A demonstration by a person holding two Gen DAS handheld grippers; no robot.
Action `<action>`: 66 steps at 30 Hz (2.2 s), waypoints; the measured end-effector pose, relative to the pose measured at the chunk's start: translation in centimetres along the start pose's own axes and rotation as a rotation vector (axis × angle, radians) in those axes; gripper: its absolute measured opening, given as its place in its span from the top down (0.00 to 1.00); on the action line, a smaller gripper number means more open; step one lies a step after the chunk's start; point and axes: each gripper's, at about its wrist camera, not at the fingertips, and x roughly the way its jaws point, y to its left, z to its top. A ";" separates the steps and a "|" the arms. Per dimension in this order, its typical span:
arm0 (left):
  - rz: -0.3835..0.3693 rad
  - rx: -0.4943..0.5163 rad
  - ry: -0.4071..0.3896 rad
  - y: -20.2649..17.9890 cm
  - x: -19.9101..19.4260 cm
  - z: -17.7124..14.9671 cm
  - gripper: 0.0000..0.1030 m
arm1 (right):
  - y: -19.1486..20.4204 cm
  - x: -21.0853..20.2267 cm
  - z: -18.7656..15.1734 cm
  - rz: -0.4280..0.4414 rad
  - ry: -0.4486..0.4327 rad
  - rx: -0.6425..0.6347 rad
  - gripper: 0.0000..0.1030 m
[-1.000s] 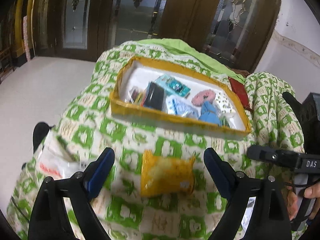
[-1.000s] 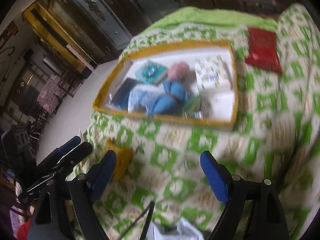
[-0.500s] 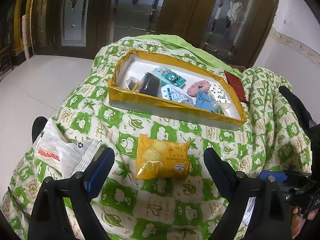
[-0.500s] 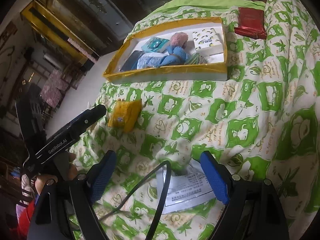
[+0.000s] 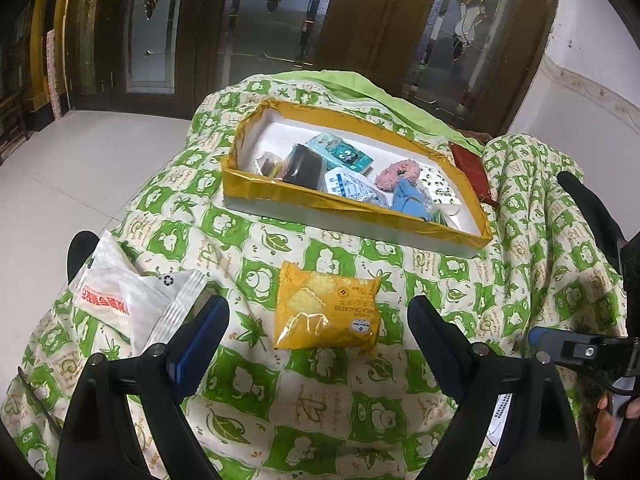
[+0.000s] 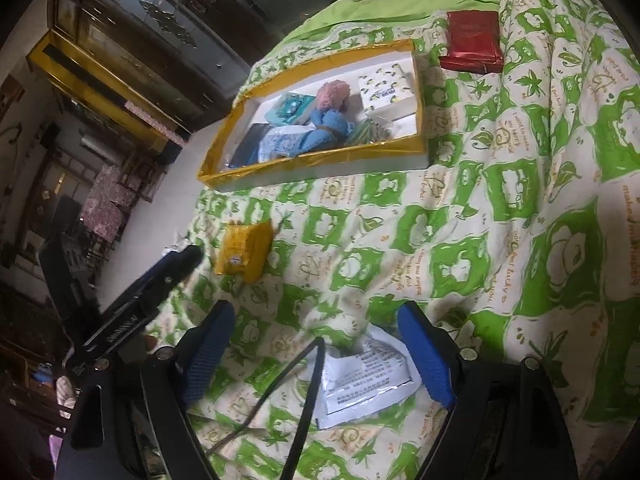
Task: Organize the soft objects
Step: 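Grasp the yellow snack packet with left gripper while right grasps white paper packet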
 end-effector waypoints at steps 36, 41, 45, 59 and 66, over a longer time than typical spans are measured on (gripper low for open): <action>-0.010 0.038 0.023 -0.8 0.1 -0.7 0.12 | 2.5 3.9 -4.5 -0.341 0.267 -0.397 0.54; -0.002 0.044 0.036 -0.9 0.5 -0.7 0.12 | 3.0 3.7 -4.5 -0.269 0.256 -0.373 0.47; 0.015 0.043 0.045 -0.8 1.0 -0.7 0.12 | 3.1 3.7 -4.0 -0.221 0.247 -0.348 0.33; 0.090 0.112 0.144 -1.8 5.9 -0.1 0.12 | 3.6 7.0 -3.5 -0.225 0.247 -0.334 0.36; 0.008 0.184 0.192 -3.3 6.7 -1.1 0.68 | 3.6 6.6 -3.5 -0.194 0.214 -0.326 0.67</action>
